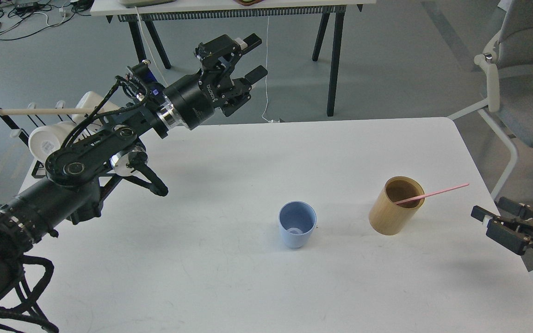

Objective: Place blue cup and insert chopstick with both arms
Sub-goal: 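Reach the right gripper to the pink stick in the tan cup and grasp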

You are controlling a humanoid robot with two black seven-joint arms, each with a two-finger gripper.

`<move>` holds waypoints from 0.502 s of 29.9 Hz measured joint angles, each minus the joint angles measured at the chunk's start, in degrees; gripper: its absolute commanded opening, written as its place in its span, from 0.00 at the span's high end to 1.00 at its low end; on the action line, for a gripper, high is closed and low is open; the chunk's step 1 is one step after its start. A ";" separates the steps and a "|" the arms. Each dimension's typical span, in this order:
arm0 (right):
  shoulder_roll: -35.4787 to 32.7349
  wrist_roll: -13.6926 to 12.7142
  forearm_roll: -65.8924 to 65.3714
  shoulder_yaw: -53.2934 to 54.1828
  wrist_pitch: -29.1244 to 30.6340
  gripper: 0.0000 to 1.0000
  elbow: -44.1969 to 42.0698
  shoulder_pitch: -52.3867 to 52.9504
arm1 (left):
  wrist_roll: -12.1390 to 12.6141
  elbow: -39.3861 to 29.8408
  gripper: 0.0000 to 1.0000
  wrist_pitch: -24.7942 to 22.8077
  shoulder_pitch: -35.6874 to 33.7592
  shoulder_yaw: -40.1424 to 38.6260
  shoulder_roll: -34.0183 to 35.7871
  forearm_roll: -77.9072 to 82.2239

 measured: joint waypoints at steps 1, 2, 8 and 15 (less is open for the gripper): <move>1.42 0.00 0.00 0.02 0.00 0.26 -0.55 -0.01 | 0.00 0.04 0.27 0.00 0.00 0.00 0.00 0.00; 2.93 0.00 0.00 0.21 0.00 0.26 -1.13 -0.01 | 0.00 0.08 0.26 0.00 0.01 0.00 0.01 0.00; 7.54 -0.01 0.01 1.31 0.00 0.32 -2.93 0.48 | 0.00 0.20 0.25 0.00 0.48 0.00 0.21 0.00; 7.93 -0.01 0.19 4.33 0.00 0.39 -3.04 0.64 | 0.00 1.42 0.23 0.00 1.14 0.00 0.03 0.00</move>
